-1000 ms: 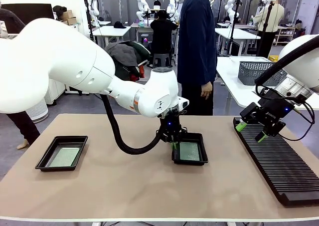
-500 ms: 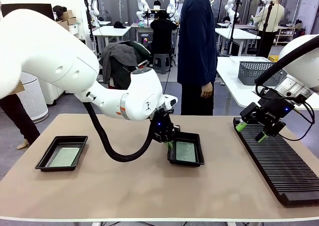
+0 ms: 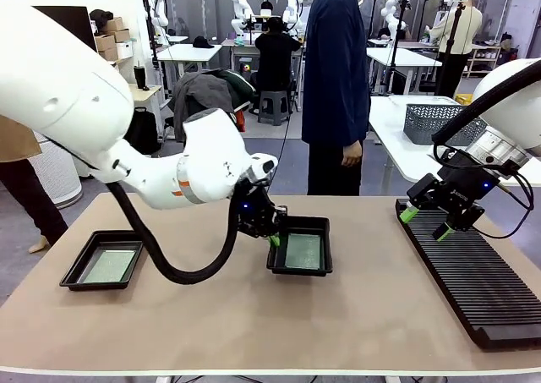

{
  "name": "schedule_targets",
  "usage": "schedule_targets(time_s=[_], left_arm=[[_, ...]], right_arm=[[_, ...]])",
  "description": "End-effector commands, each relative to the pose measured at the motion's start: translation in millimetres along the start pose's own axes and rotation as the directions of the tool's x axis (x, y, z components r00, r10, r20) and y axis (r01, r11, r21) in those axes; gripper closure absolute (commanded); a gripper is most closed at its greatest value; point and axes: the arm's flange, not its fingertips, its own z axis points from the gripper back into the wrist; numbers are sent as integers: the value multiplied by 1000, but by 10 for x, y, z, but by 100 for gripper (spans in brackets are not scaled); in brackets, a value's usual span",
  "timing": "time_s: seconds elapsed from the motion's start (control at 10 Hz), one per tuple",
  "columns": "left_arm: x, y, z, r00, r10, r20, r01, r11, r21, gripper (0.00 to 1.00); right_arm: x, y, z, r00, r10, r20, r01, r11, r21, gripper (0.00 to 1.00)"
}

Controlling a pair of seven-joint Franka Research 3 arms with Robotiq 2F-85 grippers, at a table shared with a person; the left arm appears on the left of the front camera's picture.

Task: Inspect and transfer BCBs to ESD trays.
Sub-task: Pick up the ESD tray and place it on the left side of the table.

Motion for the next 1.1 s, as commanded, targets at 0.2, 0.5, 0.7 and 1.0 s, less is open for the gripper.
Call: schedule_targets(time_s=[0.2, 0.5, 0.7, 1.0], left_arm=[[-279, 697, 439, 1000, -2, -4, 2, 999, -33, 97], [-415, 1162, 702, 1000, 12, 0, -12, 1000, -3, 97], [-499, 1475, 827, 1000, 22, 8, -22, 1000, -3, 97], [-593, 1889, 908, 998, 55, 21, -56, 998, 23, 97]], right_arm=[[25, 5, -20, 1000, -21, 16, 21, 1000, -5, 0], [25, 5, -20, 1000, -21, 16, 21, 1000, -5, 0], [25, 5, -20, 1000, -21, 16, 21, 1000, -5, 0], [25, 5, -20, 1000, -21, 16, 21, 1000, -5, 0]])
